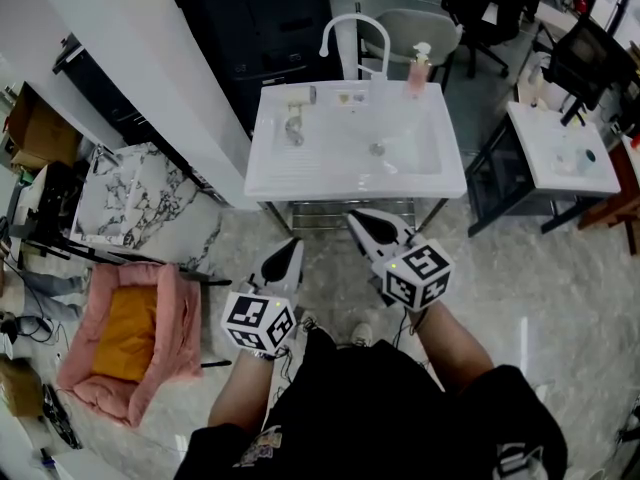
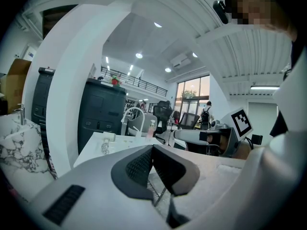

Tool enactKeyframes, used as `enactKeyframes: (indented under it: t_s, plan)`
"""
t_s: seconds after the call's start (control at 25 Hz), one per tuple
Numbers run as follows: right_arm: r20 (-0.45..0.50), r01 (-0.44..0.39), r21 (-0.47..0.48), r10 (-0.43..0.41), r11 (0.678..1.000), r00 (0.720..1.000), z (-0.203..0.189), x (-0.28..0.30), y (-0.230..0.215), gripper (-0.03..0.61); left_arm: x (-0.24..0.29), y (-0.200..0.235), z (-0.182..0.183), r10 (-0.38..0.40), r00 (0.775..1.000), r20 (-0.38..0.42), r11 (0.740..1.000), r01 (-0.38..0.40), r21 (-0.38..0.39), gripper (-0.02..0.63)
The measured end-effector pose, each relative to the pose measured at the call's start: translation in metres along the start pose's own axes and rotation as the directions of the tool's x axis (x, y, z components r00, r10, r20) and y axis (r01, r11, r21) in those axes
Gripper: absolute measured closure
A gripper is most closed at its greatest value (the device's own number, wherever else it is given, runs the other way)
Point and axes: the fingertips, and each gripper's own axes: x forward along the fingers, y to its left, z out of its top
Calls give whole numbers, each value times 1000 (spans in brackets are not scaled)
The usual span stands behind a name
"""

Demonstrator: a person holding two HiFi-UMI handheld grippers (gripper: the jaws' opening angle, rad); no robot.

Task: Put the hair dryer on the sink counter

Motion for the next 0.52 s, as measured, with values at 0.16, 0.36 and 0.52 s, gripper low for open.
enactKeyframes:
  t_s: [0.16,0.36,0.52]
  plan:
    - [4,-2,5,2,1000,1000,-1,-1,-2,581,2,-2,-1,1,1000,1,1000,-1,3,611]
    - [6,-3,15,3,1000,1000,-1,-2,-6,581,5,-4,-1,4,1000,-1,1000,-4,2,611]
    - [7,-1,23,1,1000,1000,0,-5,-11,581,8,-9,-2,5,1000,-2,1000,-5,-3,611]
